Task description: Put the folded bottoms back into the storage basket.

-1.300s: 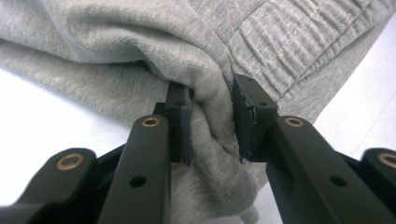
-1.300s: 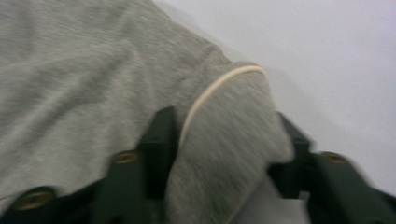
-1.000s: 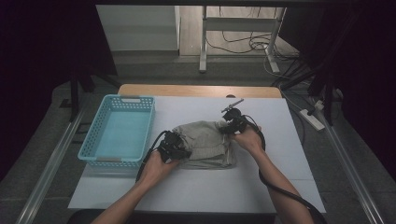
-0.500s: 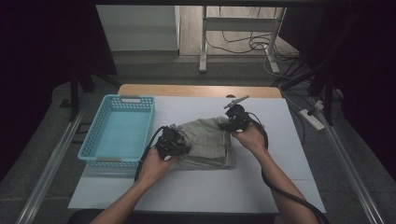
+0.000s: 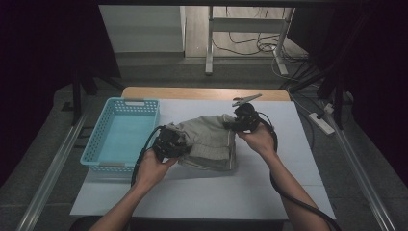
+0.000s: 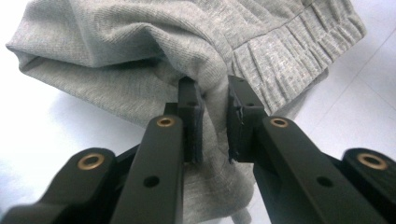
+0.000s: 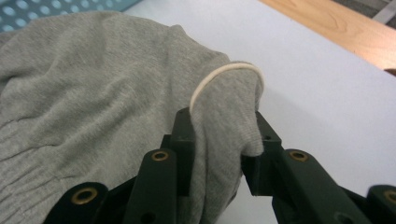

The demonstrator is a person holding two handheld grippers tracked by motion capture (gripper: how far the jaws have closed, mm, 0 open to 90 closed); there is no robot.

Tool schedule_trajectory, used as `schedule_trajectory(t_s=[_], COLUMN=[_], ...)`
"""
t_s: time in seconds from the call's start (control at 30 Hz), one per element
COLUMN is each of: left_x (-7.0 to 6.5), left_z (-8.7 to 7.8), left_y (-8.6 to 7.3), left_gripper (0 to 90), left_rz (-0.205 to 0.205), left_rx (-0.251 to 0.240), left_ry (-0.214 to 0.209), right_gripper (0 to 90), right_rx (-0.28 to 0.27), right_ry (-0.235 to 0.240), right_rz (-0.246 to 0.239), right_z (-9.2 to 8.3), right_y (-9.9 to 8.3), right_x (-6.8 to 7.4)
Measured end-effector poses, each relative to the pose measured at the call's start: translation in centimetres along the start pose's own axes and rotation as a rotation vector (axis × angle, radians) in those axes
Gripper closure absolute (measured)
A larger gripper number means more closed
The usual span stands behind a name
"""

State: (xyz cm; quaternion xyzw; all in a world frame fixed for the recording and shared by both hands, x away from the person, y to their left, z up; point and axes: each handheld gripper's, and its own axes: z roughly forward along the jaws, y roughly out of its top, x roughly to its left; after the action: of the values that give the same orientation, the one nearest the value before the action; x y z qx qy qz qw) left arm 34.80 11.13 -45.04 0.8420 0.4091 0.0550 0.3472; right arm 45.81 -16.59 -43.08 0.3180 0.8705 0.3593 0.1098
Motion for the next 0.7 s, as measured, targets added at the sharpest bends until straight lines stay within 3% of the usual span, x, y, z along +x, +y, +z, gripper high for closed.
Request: schedule_trajectory(t_s=[0.7], left_x=[1.8], left_z=[-4.2], left_y=[-0.3], left_gripper=[76.6], left_rz=[-0.011], left_rx=[-0.018], left_ry=[0.013], right_gripper=[68.9], right_rx=[-0.067], right_ry=[0.037], right_rz=[-0.043], right_z=[-0.5], right_y=[2.6], right_x=[2.4])
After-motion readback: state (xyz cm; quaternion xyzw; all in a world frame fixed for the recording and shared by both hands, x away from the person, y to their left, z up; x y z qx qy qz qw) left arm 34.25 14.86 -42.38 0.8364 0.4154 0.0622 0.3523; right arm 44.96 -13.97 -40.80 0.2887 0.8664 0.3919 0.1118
